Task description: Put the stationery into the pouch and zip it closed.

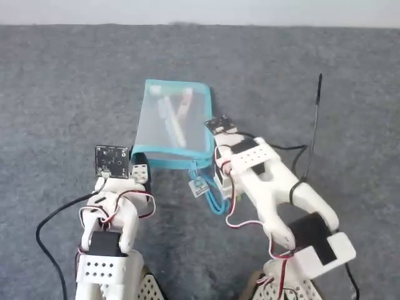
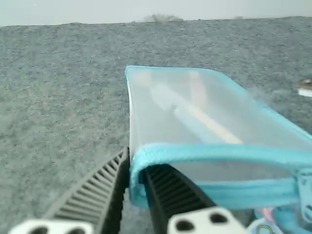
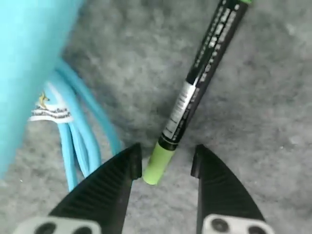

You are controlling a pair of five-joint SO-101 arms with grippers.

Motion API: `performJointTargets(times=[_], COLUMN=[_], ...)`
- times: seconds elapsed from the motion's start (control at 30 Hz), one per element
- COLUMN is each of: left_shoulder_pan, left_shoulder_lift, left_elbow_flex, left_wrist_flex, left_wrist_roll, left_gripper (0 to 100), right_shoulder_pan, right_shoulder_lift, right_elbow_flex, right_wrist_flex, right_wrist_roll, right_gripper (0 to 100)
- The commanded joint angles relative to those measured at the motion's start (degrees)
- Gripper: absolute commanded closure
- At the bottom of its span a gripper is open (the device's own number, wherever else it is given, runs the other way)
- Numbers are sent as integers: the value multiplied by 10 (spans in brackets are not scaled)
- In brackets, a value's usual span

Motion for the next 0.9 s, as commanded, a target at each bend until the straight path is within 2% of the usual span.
performJointTargets(times=[0.0, 0.17, 0.3, 0.47, 0.7, 0.87], left_shoulder_pan=[0, 0, 0, 5, 18, 25], left_shoulder_lift=[-7, -7, -7, -7, -7, -7], left_elbow_flex=[-25, -25, -23, -15, -7, 2], left_wrist_flex=[-25, -23, -23, -25, -24, -26], left_wrist_roll=[-4, -4, -4, -5, -5, -21], left_gripper=[987, 987, 987, 987, 987, 987], right_shoulder_pan=[18, 92, 136, 150, 145, 149], right_shoulder_lift=[6, 3, 4, 2, -11, -105], right_elbow_flex=[-28, -17, -15, -15, -21, 18], right_wrist_flex=[21, 20, 20, 21, 57, 65], right_wrist_roll=[7, 11, 16, 84, 84, 83], right_gripper=[841, 989, 993, 991, 991, 991])
